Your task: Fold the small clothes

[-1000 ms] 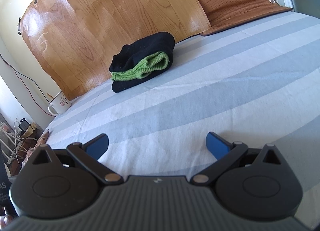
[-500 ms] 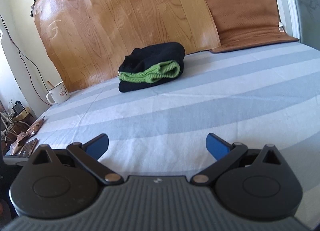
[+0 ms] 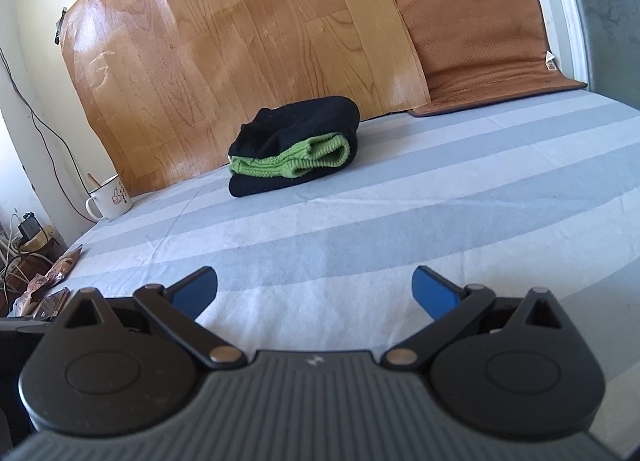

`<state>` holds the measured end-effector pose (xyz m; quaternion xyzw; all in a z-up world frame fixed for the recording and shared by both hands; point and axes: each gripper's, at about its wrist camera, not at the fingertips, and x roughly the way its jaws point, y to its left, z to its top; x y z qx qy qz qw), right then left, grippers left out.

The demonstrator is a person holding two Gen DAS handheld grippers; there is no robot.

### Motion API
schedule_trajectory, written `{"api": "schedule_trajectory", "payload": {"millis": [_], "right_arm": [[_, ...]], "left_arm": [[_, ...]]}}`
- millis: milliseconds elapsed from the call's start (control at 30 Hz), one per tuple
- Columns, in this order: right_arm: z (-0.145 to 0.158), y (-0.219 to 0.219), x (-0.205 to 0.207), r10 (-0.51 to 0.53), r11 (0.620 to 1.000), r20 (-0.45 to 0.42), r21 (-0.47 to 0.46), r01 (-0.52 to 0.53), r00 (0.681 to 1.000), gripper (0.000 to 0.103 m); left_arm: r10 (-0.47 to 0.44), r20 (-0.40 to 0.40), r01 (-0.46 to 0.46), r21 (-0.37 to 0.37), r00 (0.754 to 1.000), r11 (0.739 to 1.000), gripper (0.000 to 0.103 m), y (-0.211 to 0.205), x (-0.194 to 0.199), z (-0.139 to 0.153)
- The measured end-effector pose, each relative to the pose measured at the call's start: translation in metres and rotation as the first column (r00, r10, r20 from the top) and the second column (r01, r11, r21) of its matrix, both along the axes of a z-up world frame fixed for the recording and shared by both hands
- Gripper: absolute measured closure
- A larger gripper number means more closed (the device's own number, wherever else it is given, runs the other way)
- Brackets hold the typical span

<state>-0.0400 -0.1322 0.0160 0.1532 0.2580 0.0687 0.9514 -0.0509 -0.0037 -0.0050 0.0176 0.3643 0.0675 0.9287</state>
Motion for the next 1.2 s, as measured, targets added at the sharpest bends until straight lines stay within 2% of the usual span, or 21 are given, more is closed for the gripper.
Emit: {"api": "schedule_trajectory", "payload": {"millis": [767,1100,1200], "right_arm": [[0.0034,-0.0026,-0.0026,-0.017,1.000,0.029,0.009,0.017,0.999,0.000],[0.0016,-0.0062,-0.0014,-0.046,0.999,0.037,0.020,0.045,0.998,0.000],[-0.0046,-0.0047,0.0016,-0.052,0.998,0.005,0.016,0.052,0.999,0.000]], "left_arm": [[-0.001,0.000,0.001,-0.007,1.000,1.000,0.000,-0.0044,0.0014,0.0016],[-0.051,0.006,0.051,-0.014,0.999,0.999,0.000,-0.0090,0.0019,0.0013],[-0.065,0.027,0.066,-0.012,0.998,0.998,0.000,-0.0083,0.0028,-0.0043]]}}
